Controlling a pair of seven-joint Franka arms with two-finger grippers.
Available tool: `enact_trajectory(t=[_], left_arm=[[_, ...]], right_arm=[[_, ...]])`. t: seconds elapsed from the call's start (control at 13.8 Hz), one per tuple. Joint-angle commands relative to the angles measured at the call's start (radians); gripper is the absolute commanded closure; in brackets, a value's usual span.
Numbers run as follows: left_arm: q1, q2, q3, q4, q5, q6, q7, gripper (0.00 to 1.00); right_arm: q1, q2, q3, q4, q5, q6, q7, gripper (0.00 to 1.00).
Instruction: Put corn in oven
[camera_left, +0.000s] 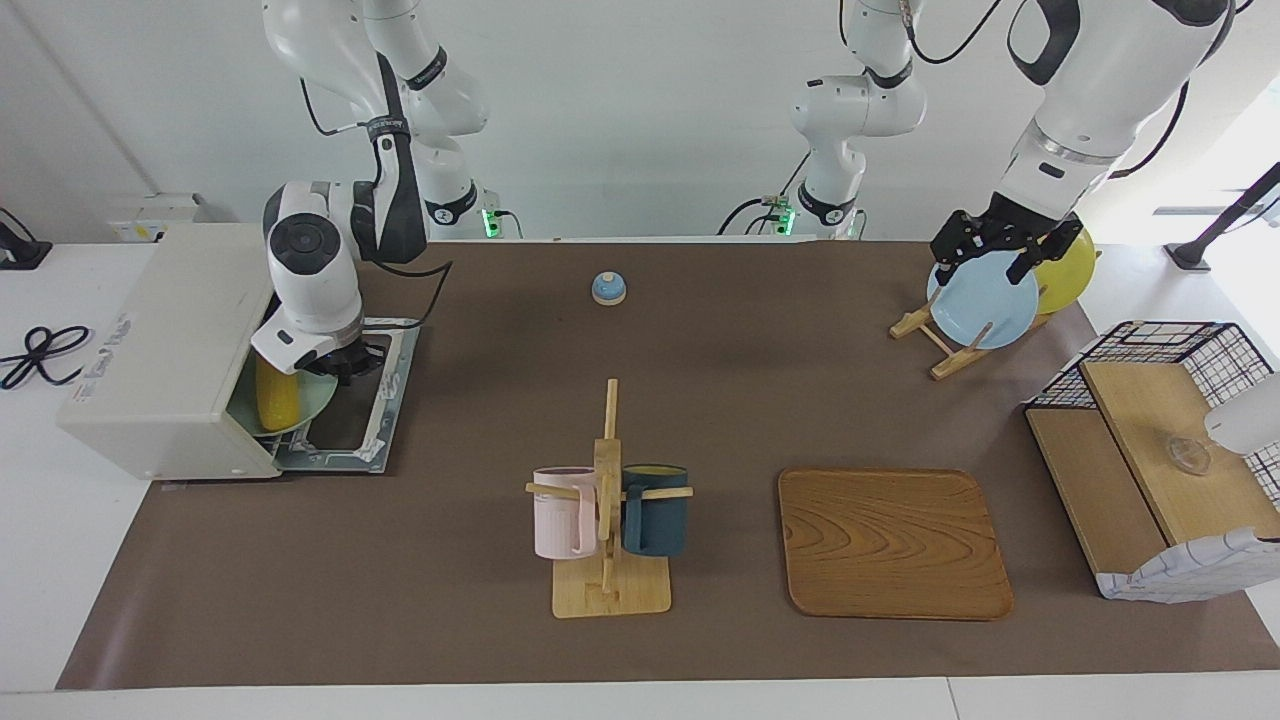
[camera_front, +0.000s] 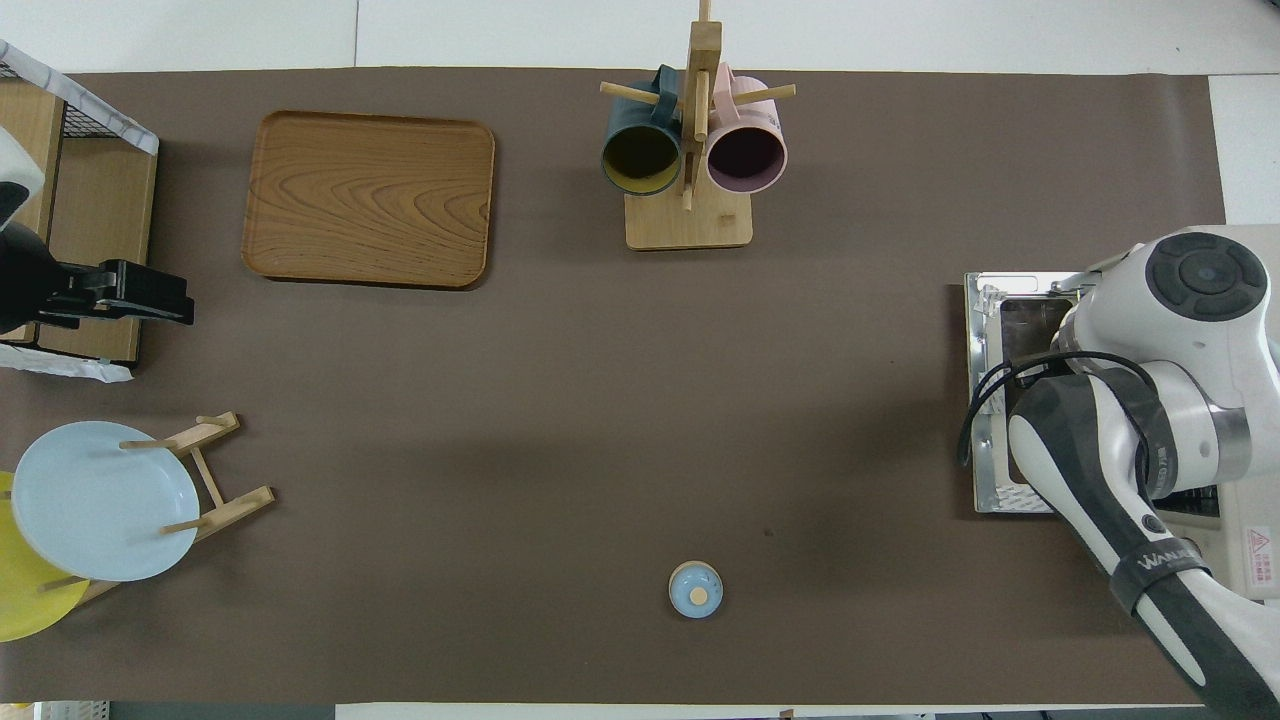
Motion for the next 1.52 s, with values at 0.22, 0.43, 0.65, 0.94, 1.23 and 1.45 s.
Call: enact_trajectory(t=[0.22,0.43,0.65,0.94,1.23,1.45], left_arm=[[0.010,-0.015,-0.007,-0.010,0.021,0.000,0.003,0.00],[0.010,-0.015,-0.007,-0.009,0.021,0.000,0.003,0.00],[0.010,-0.015,-0.007,-0.009,0.021,0.000,0.003,0.00],[0.010,-0.015,-0.008,-0.009,0.021,0.000,0.003,0.00],[0.010,-0.015,-0.007,-0.009,0.021,0.000,0.003,0.00],[0.010,-0.015,-0.007,-0.009,0.021,0.000,0.003,0.00]], right_arm=[[-0.017,-0.015,0.010,-0.009,-0.008,-0.010,-0.022,1.00],[-0.006,-0.013,0.012,-0.007,0.005,-0.009,0.001,1.00],[0.023,-0.012,0.015,-0.007,0.012,0.007,0.051,1.00],[0.080,-0.013,0.015,-0.009,0.044,0.007,0.140,1.00],[0.098,-0.018,0.015,-0.041,0.114,0.019,0.149,1.00],[0.132,-0.042,0.015,-0.101,0.148,0.022,0.200,0.76]])
